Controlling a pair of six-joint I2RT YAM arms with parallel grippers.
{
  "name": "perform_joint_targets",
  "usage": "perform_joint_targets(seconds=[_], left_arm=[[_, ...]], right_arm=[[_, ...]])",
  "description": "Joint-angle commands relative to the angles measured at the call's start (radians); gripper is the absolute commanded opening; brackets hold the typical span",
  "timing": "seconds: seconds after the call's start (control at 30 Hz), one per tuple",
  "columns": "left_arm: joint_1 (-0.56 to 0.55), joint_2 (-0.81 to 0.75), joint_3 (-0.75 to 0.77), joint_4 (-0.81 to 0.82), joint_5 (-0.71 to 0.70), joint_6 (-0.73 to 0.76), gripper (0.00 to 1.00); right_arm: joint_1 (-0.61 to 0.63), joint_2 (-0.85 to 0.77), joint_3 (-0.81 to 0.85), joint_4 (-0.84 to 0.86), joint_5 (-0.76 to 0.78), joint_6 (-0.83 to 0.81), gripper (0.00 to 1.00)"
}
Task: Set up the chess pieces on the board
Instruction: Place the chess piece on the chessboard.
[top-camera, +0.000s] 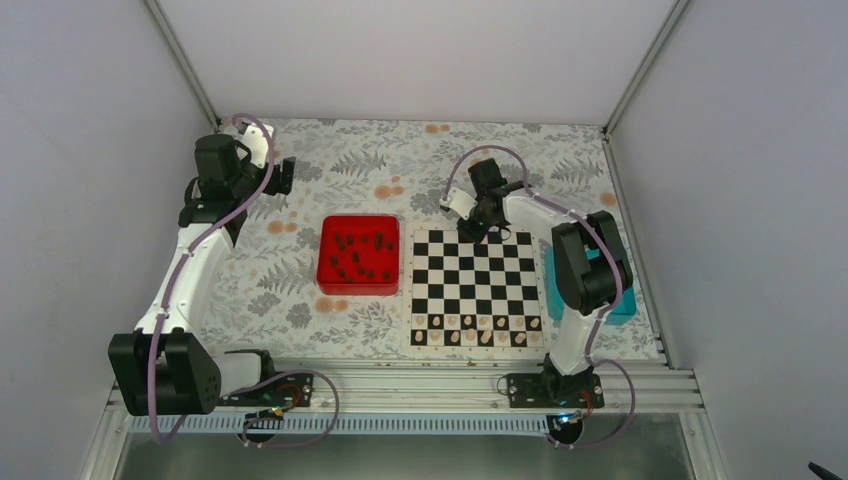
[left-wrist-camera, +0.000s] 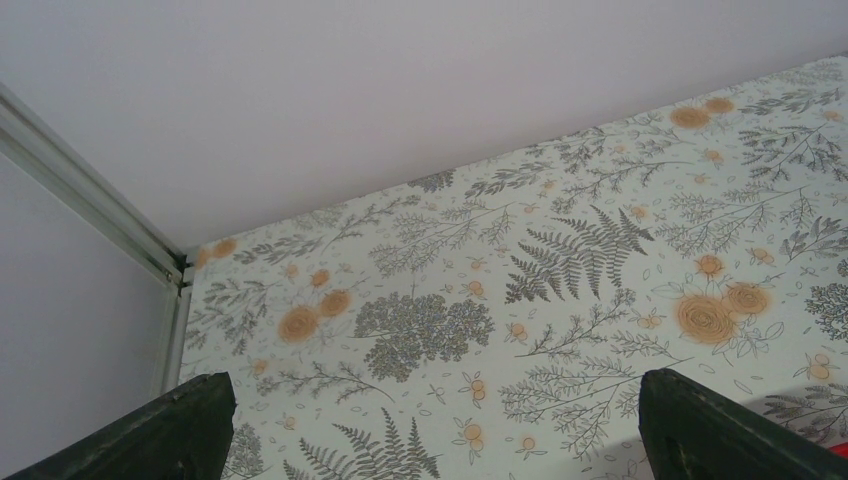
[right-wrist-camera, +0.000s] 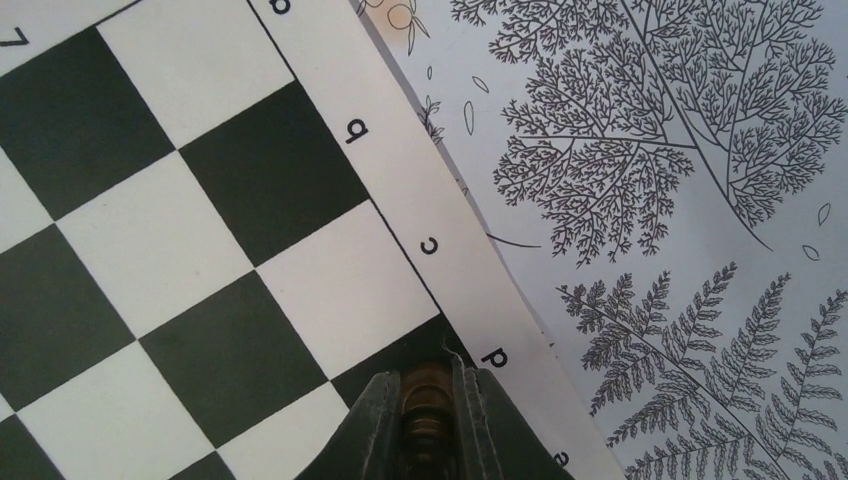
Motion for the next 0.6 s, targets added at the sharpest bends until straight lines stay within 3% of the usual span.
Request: perform_joint_targets(seconds=[0.0,0.33,0.43,0.57], left_arm=[[0.006,-0.011,0.000,0.017,0.016,0.001,1.00],[0.007,-0.010,0.002,0.017,0.017,0.001,1.00],[0.007,-0.008,-0.003,0.022,0.017,0.001,1.00],[0.007,-0.005,0.004,0.016,0.013,0.001,1.00]], right_arm=[[-0.009,0.023,-0.007,0.001,0.003,-0.015,0.10],[-0.011,-0.048,0.034,-0.041,0.017,-0.017,0.32],[-0.010,-0.065,0.098,-0.069,0.017,-0.014,0.41],[0.002,-0.060,0.242,-0.138,-0.018,0.005,0.43]])
